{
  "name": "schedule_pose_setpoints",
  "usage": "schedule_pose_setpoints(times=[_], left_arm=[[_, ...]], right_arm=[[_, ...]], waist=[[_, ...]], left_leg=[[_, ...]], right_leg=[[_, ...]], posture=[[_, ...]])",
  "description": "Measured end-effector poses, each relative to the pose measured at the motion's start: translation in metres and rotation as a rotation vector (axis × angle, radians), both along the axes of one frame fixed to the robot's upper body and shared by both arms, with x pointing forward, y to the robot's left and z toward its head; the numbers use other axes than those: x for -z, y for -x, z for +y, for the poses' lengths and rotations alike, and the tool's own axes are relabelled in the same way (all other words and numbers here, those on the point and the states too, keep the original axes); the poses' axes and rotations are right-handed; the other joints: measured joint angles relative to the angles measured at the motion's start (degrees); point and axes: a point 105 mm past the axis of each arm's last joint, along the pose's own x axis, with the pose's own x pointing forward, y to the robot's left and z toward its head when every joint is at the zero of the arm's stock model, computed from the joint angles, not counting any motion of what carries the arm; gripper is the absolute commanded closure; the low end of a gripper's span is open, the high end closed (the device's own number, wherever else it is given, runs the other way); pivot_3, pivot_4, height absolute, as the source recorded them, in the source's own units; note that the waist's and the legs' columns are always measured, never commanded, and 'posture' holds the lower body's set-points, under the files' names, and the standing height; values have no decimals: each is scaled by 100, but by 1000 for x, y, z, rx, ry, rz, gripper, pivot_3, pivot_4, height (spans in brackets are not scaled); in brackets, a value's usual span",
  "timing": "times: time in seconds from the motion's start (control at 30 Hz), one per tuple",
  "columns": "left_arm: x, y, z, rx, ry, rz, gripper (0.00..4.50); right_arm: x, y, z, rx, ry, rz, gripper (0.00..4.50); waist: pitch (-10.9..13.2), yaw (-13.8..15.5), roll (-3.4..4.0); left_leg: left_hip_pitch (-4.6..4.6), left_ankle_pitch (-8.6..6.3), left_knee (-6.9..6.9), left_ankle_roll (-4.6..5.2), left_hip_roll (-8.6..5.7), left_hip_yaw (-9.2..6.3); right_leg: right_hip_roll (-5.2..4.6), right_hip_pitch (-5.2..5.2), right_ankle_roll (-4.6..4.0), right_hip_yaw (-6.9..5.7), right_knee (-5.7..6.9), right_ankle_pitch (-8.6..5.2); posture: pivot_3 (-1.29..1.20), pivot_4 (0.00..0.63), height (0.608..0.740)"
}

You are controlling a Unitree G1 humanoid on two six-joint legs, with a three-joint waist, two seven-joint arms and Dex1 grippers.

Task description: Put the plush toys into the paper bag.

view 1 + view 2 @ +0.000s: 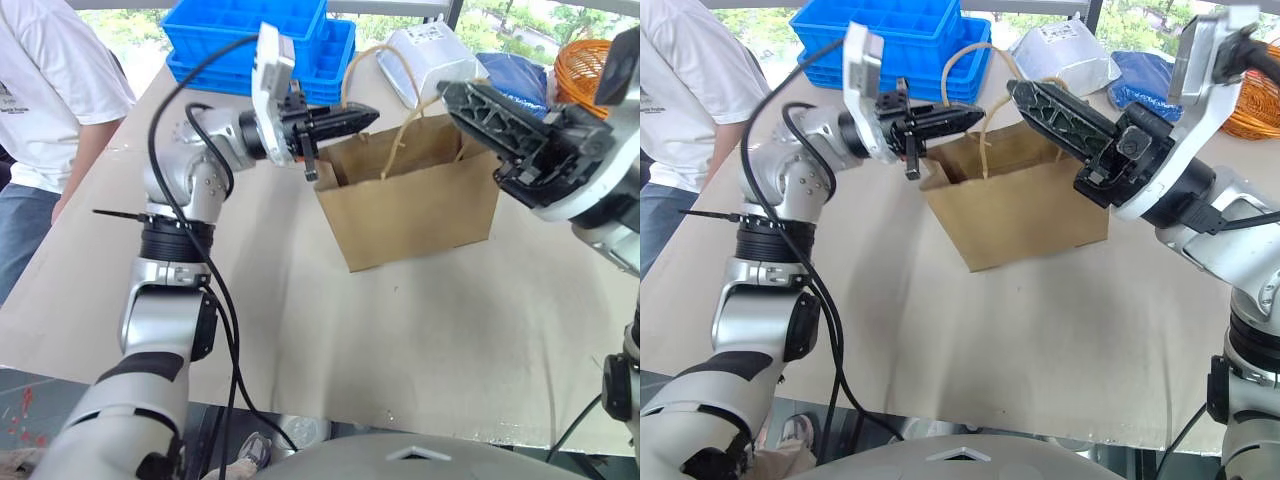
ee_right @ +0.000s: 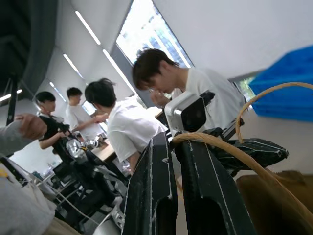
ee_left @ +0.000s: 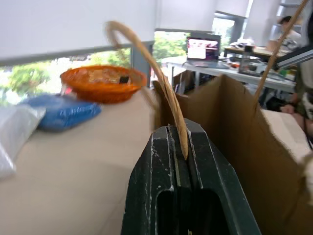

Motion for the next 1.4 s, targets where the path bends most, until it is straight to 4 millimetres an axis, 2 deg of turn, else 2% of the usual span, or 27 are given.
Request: schedule_pose_setpoints(times=[0.2, 0.3, 0.33, 0.4, 0.5, 0.57, 0.6, 0.63, 0.67, 0.77, 0.8, 0.83, 0.87, 0.9, 1.03, 1.13, 1.27, 1.4], left_arm=[[-1, 2, 4, 18, 4, 35, 4500], [-2, 3, 3, 24, 0, 27, 4500], [4, 2, 3, 19, -24, 16, 4500], [25, 1, -2, 11, -62, 20, 4500], [51, 1, -14, 21, -87, 66, 4500], [50, 0, -14, 10, -89, 63, 4500], [49, 0, -13, 5, -87, 67, 3755], [49, 0, -10, -1, -86, 80, 3451], [48, 1, -2, -14, -72, 108, 2933], [44, 6, 16, -50, -43, 161, 1727], [41, 10, 25, -61, -26, 185, 1081], [40, 11, 30, -70, -18, 196, 914], [38, 15, 36, -77, -13, 217, 390], [37, 19, 45, -88, -10, 242, 134], [39, 29, 50, -73, -18, 285, 45], [50, 33, 55, -92, -40, 316, 45], [65, 31, 49, -76, -68, 337, 45], [76, 21, 42, -51, -87, 350, 45]], right_arm=[[4, 4, 0, -1, 14, -1, 4402], [15, 4, -2, 23, 88, 23, 4402], [28, 1, -5, 55, 165, 58, 4184], [49, -17, -12, 155, 244, 110, 3630], [74, -40, -28, 277, 315, 171, 2279], [77, -41, -31, 283, 348, 147, 1439], [74, -39, -32, 278, 356, 120, 957], [73, -36, -35, 275, 365, 98, 502], [72, -31, -42, 275, 398, 66, 25], [77, -22, -54, 266, 471, 38, 0], [83, -15, -58, 241, 523, 28, 0], [86, -12, -58, 228, 545, 23, 0], [90, -7, -60, 208, 575, 9, 0], [95, -3, -63, 190, 605, -5, 0], [98, 0, -65, 172, 651, -77, 0], [105, 4, -68, 143, 689, -150, 0], [105, 10, -62, 84, 679, -224, 0], [114, 13, -56, 36, 691, -224, 0]], waist=[[0, 46, -1], [0, 46, -1], [0, 38, -1], [-4, 28, -3], [-2, 35, -4], [-2, 28, -3], [-3, 28, -3], [-3, 26, -2], [-2, 30, -3], [-2, 32, -2], [-2, 36, -2], [-2, 36, -3], [-2, 37, -3], [-2, 36, -3], [-3, 39, -3], [-2, 39, -3], [-3, 51, -4], [-2, 49, -5]], left_leg=[[-12, -2, 4, 4, 0, -3], [-12, -3, 4, 5, -1, -3], [-9, -3, 3, 5, -1, -1], [4, -3, 2, 5, -1, 4], [-3, -2, 3, 5, 0, 4], [-2, -2, 3, 5, 0, 3], [0, -2, 2, 5, 1, 3], [-1, -2, 1, 5, 1, 2], [-3, -3, 1, 5, 3, 1], [-5, -3, 1, 5, 5, 1], [-5, -3, 1, 5, 5, 0], [-4, -3, 1, 5, 5, -1], [-5, -3, 1, 5, 5, -2], [0, -3, 2, 5, 4, -2], [9, -3, 5, 4, 4, -1], [10, -3, 4, 4, 4, -1], [10, -2, 5, 3, 2, -1], [9, -2, 5, 3, 1, -1]], right_leg=[[-6, 0, 0, -5, -7, 0], [-8, 0, 0, -6, -9, 0], [-8, 3, 0, -6, -9, 0], [-8, 11, 0, -3, -7, 0], [-7, 5, 0, -3, -3, 0], [-4, 2, 0, -3, -1, 0], [-3, 3, 0, -2, -2, 0], [-2, 3, 0, -3, -2, 0], [-1, 3, 0, -3, -5, 0], [-2, 3, 1, -4, -8, 0], [-2, 4, 1, -4, -9, 0], [-3, 5, 1, -4, -9, 0], [-3, 5, 1, -4, -10, -1], [-3, 10, 2, -4, -9, -1], [-2, 15, 2, -4, -4, -1], [-1, 16, 3, -4, -4, -1], [-2, 17, 2, -4, -5, -1], [-1, 16, 2, -4, -4, -1]], posture=[[0, 150, 740], [0, 150, 740], [0, 150, 740], [0, 150, 740], [0, 150, 740], [0, 150, 740], [0, 150, 740], [0, 150, 740], [0, 150, 740], [0, 150, 740], [0, 150, 740], [0, 150, 740], [0, 150, 740], [0, 150, 740], [0, 150, 740], [0, 150, 740], [0, 150, 740], [0, 150, 740]])
